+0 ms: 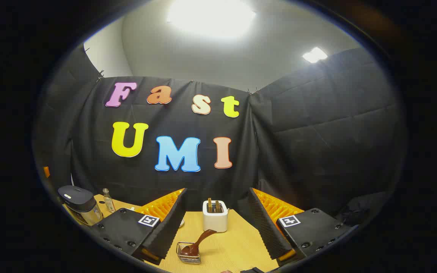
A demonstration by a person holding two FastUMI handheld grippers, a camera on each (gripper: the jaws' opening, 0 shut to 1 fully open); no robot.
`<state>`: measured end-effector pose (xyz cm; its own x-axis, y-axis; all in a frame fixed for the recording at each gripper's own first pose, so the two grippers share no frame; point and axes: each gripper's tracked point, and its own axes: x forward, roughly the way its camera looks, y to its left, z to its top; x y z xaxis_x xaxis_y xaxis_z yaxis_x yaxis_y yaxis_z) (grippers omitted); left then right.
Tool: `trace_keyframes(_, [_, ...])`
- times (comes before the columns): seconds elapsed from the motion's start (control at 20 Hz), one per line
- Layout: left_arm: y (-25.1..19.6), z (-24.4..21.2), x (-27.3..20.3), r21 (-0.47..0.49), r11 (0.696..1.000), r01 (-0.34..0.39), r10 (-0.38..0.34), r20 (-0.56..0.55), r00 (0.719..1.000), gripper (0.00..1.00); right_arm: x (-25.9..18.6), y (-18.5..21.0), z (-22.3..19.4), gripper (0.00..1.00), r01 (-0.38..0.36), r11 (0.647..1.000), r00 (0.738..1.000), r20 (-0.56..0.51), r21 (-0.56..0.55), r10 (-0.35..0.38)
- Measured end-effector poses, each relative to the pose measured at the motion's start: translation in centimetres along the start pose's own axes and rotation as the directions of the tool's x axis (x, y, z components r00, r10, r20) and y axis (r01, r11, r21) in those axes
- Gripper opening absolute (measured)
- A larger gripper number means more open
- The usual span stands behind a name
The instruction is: Close the left gripper, press the button to open the rice cooker; take a wooden spoon from the chopstick holder with the right hand, scoop a spoonful of rice and pour it into the rice cooker, then put the wooden spoon back into the chopstick holder.
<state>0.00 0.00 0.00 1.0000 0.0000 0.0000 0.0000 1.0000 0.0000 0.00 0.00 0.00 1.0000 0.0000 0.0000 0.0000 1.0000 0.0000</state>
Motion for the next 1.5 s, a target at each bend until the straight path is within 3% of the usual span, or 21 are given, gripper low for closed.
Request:
trace_keyframes(1.25, [0.1, 1.2, -1.0, 0.019, 0.999, -0.037, 0.037, 0.004, 0.999, 0.9, 0.4, -0.7, -2.1, 0.97, -0.045, 0.998, 0.998, -0.046, 0.035, 0.047])
trace_keyframes(1.5, [0.3, 1.7, -1.3, 0.0, 1.0, -0.026, 0.026, 0.01, 1.0, 0.54, 0.1, -0.7, -2.0, 0.96, -0.054, 0.998, 0.998, -0.044, 0.029, 0.055])
